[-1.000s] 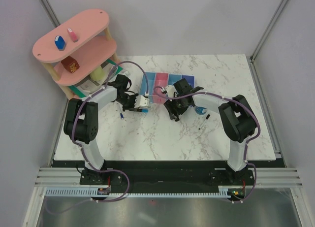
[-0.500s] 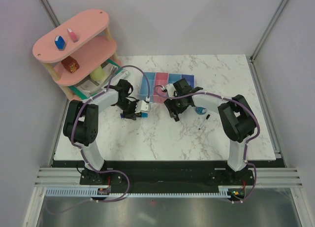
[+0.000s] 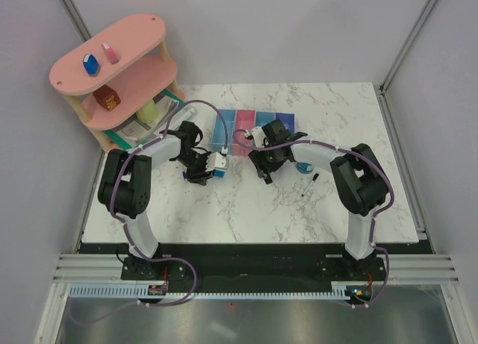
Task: Sort the stationery into containers
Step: Move the pen to the center of the board, then pick up the pen from the center of the board.
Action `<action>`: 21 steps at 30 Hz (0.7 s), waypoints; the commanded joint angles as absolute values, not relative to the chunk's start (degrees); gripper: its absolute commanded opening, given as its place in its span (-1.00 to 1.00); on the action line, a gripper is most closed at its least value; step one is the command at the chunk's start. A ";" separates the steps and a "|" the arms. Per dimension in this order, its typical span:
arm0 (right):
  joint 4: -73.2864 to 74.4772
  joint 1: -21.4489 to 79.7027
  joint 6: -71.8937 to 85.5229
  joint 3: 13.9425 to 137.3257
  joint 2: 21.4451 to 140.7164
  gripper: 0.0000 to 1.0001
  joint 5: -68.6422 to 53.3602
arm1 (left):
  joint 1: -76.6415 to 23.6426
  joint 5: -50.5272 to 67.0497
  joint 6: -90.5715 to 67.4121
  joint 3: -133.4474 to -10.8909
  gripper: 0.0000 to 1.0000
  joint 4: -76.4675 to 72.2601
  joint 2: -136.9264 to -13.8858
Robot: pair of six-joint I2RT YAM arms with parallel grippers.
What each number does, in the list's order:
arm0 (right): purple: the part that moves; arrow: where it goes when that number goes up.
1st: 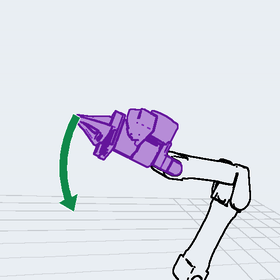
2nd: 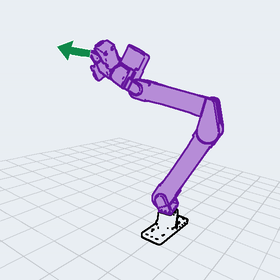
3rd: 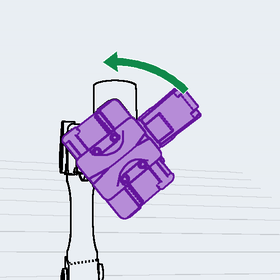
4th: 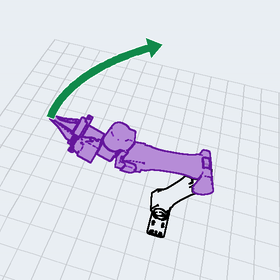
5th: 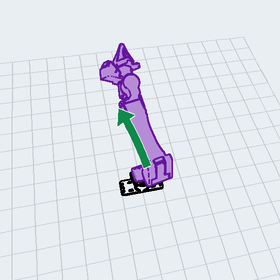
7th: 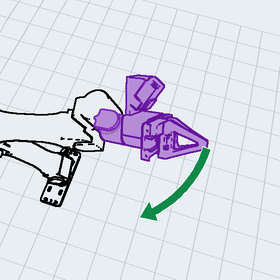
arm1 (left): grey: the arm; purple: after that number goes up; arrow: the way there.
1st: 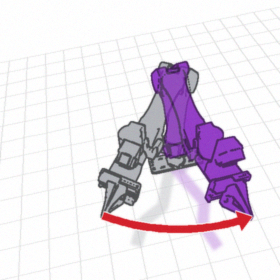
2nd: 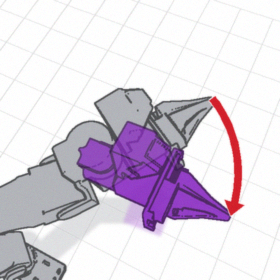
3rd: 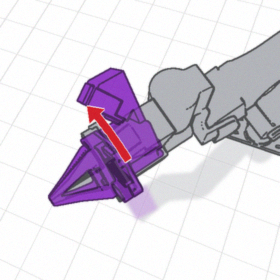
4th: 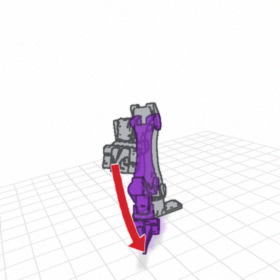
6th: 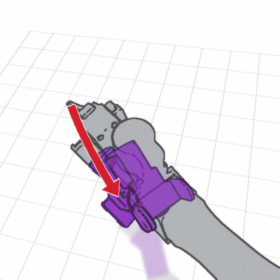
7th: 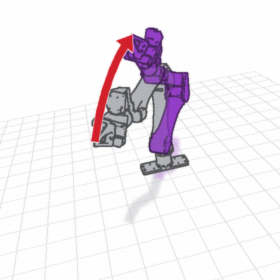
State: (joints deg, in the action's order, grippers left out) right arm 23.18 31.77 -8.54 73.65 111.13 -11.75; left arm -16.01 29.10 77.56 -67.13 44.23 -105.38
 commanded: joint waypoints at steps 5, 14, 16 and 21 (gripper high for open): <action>22.06 32.17 -8.26 72.60 111.53 0.27 -10.20 | -16.17 33.74 77.60 -66.97 -0.02 43.41 -97.57; 22.15 32.52 -8.35 72.77 111.80 0.27 -10.11 | -16.17 35.42 82.08 -66.62 -0.01 43.95 -93.86; 22.24 32.61 -8.26 72.86 111.88 0.27 -10.11 | -16.17 34.54 84.11 -66.62 0.05 43.95 -95.27; 22.32 32.61 -8.61 72.60 111.62 0.27 -9.93 | -16.17 30.86 88.50 -68.81 0.24 43.86 -100.36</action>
State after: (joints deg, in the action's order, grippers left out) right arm 22.85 32.42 -8.60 73.52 111.13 -10.44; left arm -15.99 32.95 82.41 -66.89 43.66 -96.90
